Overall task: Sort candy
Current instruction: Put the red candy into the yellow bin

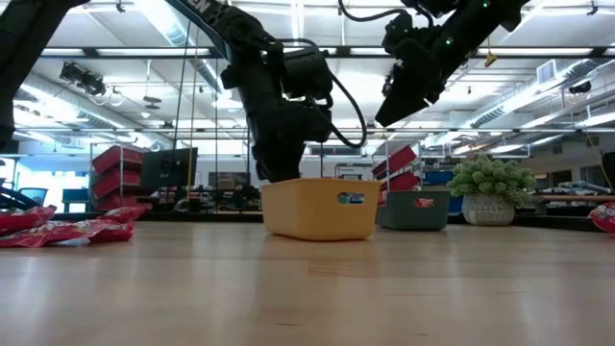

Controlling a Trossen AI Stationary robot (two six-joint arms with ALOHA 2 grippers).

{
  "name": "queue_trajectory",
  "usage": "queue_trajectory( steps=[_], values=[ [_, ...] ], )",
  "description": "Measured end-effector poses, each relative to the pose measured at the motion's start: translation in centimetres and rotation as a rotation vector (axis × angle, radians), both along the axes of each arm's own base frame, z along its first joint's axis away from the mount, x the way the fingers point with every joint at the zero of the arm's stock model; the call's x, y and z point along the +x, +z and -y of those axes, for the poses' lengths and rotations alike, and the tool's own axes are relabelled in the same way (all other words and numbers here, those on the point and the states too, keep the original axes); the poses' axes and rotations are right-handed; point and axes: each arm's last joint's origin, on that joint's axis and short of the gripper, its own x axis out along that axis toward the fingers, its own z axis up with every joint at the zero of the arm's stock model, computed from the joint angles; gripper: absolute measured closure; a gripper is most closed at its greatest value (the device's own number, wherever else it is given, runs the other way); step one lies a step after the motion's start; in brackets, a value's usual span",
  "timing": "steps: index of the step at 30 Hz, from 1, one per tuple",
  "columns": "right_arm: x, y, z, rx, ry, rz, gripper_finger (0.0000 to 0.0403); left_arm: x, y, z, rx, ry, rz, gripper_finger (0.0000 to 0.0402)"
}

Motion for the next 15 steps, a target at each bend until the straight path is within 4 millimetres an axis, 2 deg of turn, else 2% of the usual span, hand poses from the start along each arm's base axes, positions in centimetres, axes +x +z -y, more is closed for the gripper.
queue_trajectory(
  steps=[6,11,15],
  values=[
    [0.0,0.0,0.0,-0.001,0.000,0.006,0.0194,0.3,0.6,-0.1,0.004,-0.005,0.011,0.0299],
    [0.0,0.0,0.0,-0.005,0.004,0.004,0.0194,0.9,3.2,-0.2,0.025,-0.041,0.002,0.0263],
    [0.0,0.0,0.0,-0.012,0.012,-0.009,0.0194,0.9,5.4,-0.5,0.105,-0.044,-0.043,0.0261]
  ],
)
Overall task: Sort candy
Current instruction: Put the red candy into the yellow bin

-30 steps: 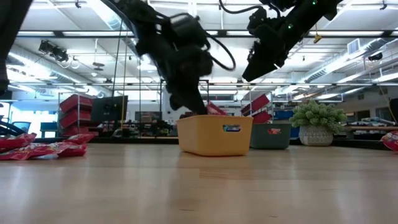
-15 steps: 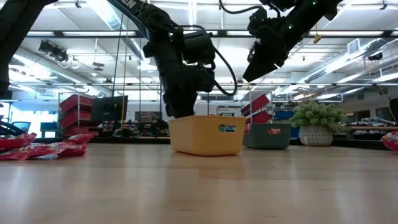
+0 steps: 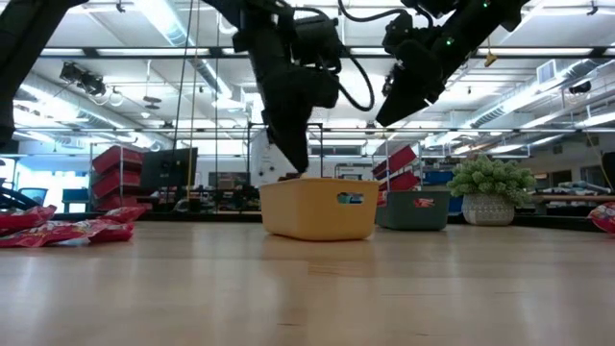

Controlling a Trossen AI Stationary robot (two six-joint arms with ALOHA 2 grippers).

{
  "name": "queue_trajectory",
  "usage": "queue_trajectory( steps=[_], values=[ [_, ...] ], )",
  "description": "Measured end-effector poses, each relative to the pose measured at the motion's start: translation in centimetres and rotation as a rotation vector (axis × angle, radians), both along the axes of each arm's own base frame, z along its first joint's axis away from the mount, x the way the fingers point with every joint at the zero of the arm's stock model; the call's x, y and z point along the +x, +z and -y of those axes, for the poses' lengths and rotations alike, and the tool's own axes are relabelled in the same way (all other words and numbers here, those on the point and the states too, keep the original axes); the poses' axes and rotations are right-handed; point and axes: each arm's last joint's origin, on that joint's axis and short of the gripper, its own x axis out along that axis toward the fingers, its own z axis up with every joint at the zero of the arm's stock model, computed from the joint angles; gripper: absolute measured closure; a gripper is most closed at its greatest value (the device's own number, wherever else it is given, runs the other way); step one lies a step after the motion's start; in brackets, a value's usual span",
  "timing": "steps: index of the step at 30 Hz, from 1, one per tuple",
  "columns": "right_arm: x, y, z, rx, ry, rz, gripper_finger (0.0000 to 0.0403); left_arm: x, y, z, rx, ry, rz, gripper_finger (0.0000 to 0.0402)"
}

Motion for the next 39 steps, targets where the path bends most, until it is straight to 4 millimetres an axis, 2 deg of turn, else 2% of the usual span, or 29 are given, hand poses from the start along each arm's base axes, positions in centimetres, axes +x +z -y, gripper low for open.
queue_trajectory(
  steps=[3,7,11,14,18,21,26,30,35,39],
  values=[
    [0.0,0.0,0.0,0.000,0.001,-0.007,0.0194,-0.9,1.0,-0.5,0.101,0.023,-0.032,0.0281],
    [-0.2,-0.2,0.0,0.002,0.003,-0.036,0.0195,-3.1,2.2,-1.9,0.180,0.098,-0.033,0.0338],
    [-0.3,-0.8,0.0,-0.003,0.006,-0.023,0.0204,-6.8,2.8,-4.0,0.181,0.243,0.008,0.0393],
    [-0.3,-1.8,0.0,-0.008,0.006,0.017,0.0218,-10.3,3.0,-5.3,0.182,0.376,0.045,0.0393],
    [-0.4,-3.2,-0.1,0.021,0.017,0.081,0.0238,-14.8,2.1,-7.0,0.230,0.598,0.021,0.0399],
    [-0.4,-3.9,-0.2,0.035,0.021,0.146,0.0246,-17.7,1.0,-8.2,0.222,0.759,-0.052,0.0398],
    [-0.6,-4.5,-0.2,0.035,0.018,0.192,0.0246,-20.4,-1.4,-9.5,0.188,0.881,-0.165,0.0393],
    [-0.6,-4.6,-0.2,0.035,0.018,0.194,0.0245,-21.5,-2.6,-10.1,0.218,0.927,-0.226,0.0369],
    [-0.6,-4.6,-0.2,0.029,0.023,0.191,0.0245,-22.1,-2.9,-10.4,0.381,0.954,-0.300,0.0322],
    [-0.6,-4.6,-0.2,0.027,0.025,0.190,0.0244,-22.6,-3.5,-10.3,0.380,0.960,-0.324,0.0281]
  ],
)
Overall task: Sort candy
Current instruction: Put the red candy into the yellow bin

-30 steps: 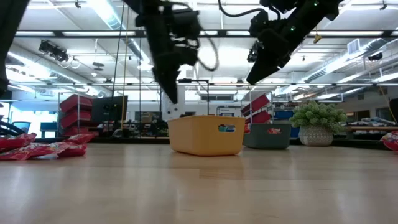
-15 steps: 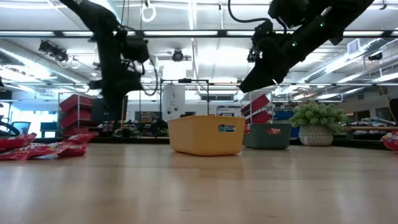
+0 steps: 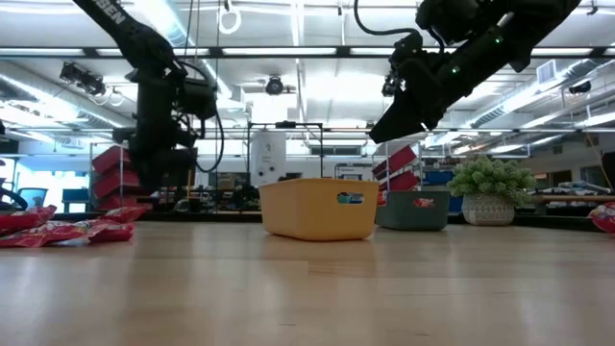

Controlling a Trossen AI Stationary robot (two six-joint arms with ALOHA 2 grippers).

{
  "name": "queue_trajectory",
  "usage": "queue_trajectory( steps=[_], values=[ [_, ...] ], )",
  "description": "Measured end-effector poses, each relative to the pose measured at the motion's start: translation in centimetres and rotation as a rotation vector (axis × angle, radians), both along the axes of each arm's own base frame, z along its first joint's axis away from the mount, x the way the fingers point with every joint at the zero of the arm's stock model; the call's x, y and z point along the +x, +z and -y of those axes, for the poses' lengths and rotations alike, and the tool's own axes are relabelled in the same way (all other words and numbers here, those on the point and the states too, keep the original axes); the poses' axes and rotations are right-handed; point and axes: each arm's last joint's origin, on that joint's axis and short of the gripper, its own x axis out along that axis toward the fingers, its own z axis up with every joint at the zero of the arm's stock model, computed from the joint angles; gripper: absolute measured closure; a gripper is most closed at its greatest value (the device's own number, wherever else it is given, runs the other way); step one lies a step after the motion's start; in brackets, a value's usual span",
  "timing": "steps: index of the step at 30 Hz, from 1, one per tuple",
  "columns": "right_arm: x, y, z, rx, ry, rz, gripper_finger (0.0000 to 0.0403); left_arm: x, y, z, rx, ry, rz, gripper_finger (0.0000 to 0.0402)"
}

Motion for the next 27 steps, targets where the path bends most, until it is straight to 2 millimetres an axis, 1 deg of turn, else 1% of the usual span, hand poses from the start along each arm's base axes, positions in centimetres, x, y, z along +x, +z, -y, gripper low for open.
queue_trajectory(
  steps=[5,9,17,23,25,27],
  values=[
    [0.0,0.0,0.0,-0.001,0.001,-0.001,0.0244,-1.2,-1.1,-0.2,-0.018,0.064,-0.004,0.0242],
    [0.0,0.0,0.0,0.000,0.001,-0.001,0.0244,-2.2,-2.1,-0.5,-0.017,0.106,-0.001,0.0226],
    [0.1,0.1,0.0,-0.012,0.007,0.012,0.0247,-2.0,-2.4,-0.8,-0.016,0.104,0.014,0.0225],
    [0.1,0.1,0.0,-0.023,0.015,0.007,0.0246,-1.6,-4.6,-2.0,-0.065,0.112,0.001,0.0225],
    [0.1,0.1,0.0,-0.023,0.015,0.006,0.0246,-1.6,-5.4,-2.3,-0.083,0.108,-0.034,0.0225],
    [0.1,0.1,0.0,-0.023,0.015,0.006,0.0246,-1.3,-5.4,-2.4,-0.074,0.099,-0.052,0.0230]
  ],
)
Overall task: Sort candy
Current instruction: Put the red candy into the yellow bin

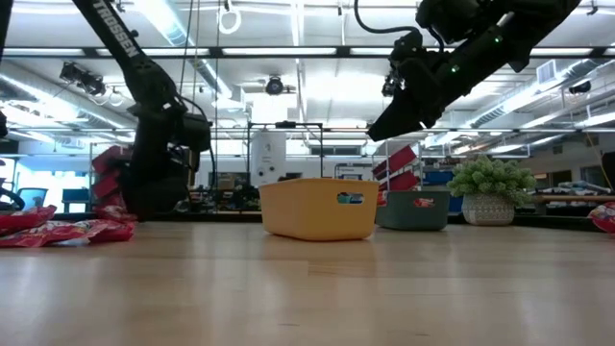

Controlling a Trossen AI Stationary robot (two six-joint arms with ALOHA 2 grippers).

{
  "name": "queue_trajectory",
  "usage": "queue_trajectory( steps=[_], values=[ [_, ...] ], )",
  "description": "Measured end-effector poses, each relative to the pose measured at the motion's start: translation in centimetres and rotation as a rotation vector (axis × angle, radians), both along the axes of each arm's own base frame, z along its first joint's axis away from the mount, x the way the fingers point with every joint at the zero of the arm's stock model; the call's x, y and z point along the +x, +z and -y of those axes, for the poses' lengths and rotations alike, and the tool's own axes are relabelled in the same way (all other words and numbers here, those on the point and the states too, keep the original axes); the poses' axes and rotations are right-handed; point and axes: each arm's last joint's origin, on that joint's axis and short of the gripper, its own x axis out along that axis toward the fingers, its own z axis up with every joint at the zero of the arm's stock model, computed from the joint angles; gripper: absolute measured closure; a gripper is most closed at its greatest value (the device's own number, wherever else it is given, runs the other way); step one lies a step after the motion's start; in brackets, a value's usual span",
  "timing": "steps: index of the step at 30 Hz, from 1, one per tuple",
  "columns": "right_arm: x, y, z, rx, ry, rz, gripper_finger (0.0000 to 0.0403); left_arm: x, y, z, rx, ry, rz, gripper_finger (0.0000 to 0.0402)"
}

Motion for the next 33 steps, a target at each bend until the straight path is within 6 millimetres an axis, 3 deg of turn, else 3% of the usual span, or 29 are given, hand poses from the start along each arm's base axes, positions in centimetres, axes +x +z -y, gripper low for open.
queue_trajectory(
  steps=[5,12,21,25,29,33],
  values=[
    [0.0,0.0,0.0,-0.003,0.001,0.000,0.0245,0.2,-0.2,-0.1,-0.001,-0.052,-0.026,0.0275],
    [0.0,0.0,0.0,-0.004,0.002,-0.001,0.0245,0.3,0.0,-0.3,0.012,-0.083,-0.064,0.0391],
    [0.0,0.0,0.0,-0.006,0.004,-0.002,0.0245,1.5,3.1,-1.3,0.033,-0.032,-0.059,0.0399],
    [0.0,0.0,0.0,-0.006,0.004,-0.003,0.0245,0.1,4.3,-2.2,0.048,0.049,-0.151,0.0400],
    [0.0,0.0,0.0,-0.006,0.004,-0.002,0.0245,-0.1,4.4,-2.4,0.032,0.068,-0.158,0.0400],
    [0.0,0.0,0.0,-0.006,0.004,-0.002,0.0245,0.2,3.0,-2.5,-0.016,0.071,-0.220,0.0401]
  ],
)
